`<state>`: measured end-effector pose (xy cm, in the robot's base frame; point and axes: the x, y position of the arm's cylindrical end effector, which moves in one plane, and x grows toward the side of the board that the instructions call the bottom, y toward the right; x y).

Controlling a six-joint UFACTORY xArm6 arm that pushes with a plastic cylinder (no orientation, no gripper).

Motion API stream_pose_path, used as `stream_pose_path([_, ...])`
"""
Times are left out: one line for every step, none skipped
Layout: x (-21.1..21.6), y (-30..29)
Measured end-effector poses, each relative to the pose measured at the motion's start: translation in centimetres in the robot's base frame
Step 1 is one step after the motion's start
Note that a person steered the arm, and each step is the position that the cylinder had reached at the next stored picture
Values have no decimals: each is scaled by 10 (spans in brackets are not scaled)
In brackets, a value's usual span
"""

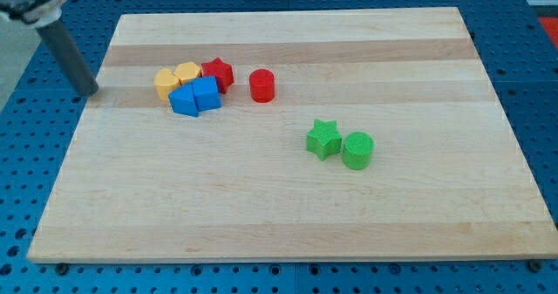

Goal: Push the red blocks into the green star

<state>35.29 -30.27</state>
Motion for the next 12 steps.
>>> stream_pose_path([-23, 51])
stream_pose_path([-30, 113])
stream_pose_path([-29, 146])
stream_pose_path([-24, 165])
stream_pose_path([-21, 182])
stream_pose_path([-14, 200])
stream_pose_path([5, 228])
stream_pose_path([29, 254])
stream_pose_path([36, 265])
stream_pose_path([5, 261])
stream_pose_path([0, 243])
stream_pose_path([15, 221])
